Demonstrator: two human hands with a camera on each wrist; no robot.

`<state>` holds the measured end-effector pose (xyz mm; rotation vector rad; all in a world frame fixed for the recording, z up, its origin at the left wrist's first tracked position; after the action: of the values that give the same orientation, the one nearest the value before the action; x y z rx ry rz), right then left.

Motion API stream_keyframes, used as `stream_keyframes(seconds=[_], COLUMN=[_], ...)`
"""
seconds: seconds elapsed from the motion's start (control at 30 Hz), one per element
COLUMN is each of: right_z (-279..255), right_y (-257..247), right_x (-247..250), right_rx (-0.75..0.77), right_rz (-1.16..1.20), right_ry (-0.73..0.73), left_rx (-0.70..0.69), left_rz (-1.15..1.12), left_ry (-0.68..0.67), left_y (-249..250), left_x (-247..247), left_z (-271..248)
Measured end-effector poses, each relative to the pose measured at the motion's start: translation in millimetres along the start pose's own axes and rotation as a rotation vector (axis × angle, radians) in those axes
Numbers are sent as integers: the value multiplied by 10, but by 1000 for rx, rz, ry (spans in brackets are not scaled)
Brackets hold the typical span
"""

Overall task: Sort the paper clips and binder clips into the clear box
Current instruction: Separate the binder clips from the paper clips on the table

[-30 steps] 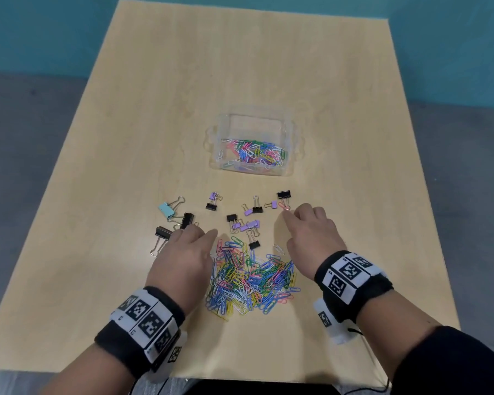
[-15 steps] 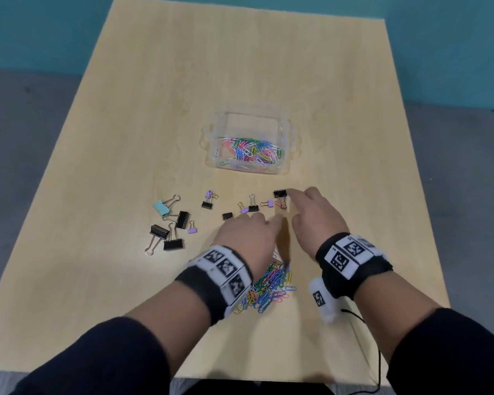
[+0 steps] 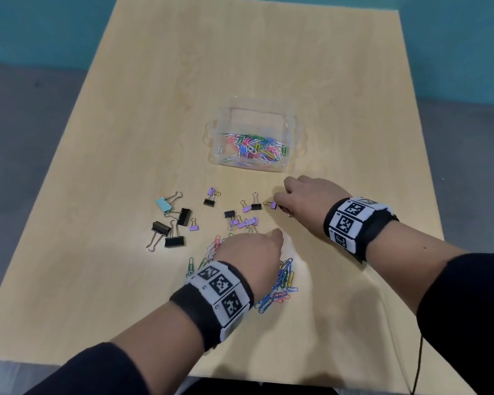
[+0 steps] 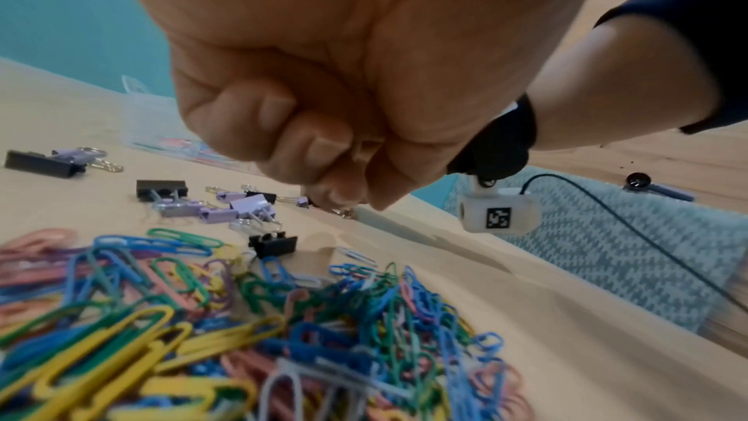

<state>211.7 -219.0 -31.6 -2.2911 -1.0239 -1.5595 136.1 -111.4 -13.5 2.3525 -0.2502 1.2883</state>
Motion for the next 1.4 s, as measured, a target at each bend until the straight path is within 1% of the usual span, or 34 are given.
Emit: stream_keyframes(seconds=[0.07, 0.13, 0.17, 0.3, 0.47, 0.53, 0.6, 0.67, 0.77, 0.83, 0.87, 0.93, 0.97, 1.0, 1.07, 1.13, 1.2, 1.27, 1.4], right_z=[-17, -14, 5, 125, 120, 101, 106, 142, 97, -46, -132, -292, -343, -374, -404, -420, -448, -499, -623], right_y=[24, 45, 20, -108, -130, -21, 152, 268, 276, 123, -15, -334, -453, -533, -627, -710, -800, -860, -913], right_x=[14, 32, 25, -37, 14, 63, 75, 60, 65, 66, 43, -55, -123, -184, -257, -278, -332, -392, -442], right_rx=[-83, -204, -228, -235, -294, -357, -453, -501, -525, -475, -411, -275, -231, -214, -230, -236, -220, -206, -205], right_rz=[72, 251, 298, 258, 338, 396, 484, 571, 608, 521, 455, 339, 303, 292, 306, 315, 309, 309, 336], right_ry=[45, 99, 97, 27, 21, 42, 52, 61, 179, 251, 246, 184, 142, 104, 57, 40, 21, 11, 15], left_rx=[-28, -45, -55, -84, -69, -46, -29, -22, -91, -98, -88, -69, -68, -73, -120, -217, -297, -303, -260], left_rz=[-18, -63, -90, -170, -197, -184, -191, -214, -209, -214, -221, -226, -214, -205, -188, -156, -94, -6, 121], left_ry=[8, 34, 44, 56, 48, 36, 56, 86, 145, 190, 201, 198, 191, 178, 165, 131, 68, 46, 27], left_y=[20, 10, 1, -53, -185, -241, -299, -378, -465, -539, -577, -641, -663, -676, -647, -545, -418, -350, -400], left_x=[-24, -39, -56, -127, -187, -188, -176, -139, -186, -228, -230, -235, -241, -251, -255, -279, -312, -291, -229], left_z=[-117, -260, -331, -540, -679, -722, -740, -739, -732, -733, -740, -747, -737, -710, -608, -455, -305, -181, 44])
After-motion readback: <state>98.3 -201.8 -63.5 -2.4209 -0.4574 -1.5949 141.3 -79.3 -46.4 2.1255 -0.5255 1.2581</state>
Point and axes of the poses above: each hand's wrist, its own z-axis towards the middle knuckle, its own x-axis out of the back of the hand, y = z × x, the point moved 6 cm from there along z, towards the middle knuckle, and after that the axes turned 11 degrees about -z, right-handed, at the moved point
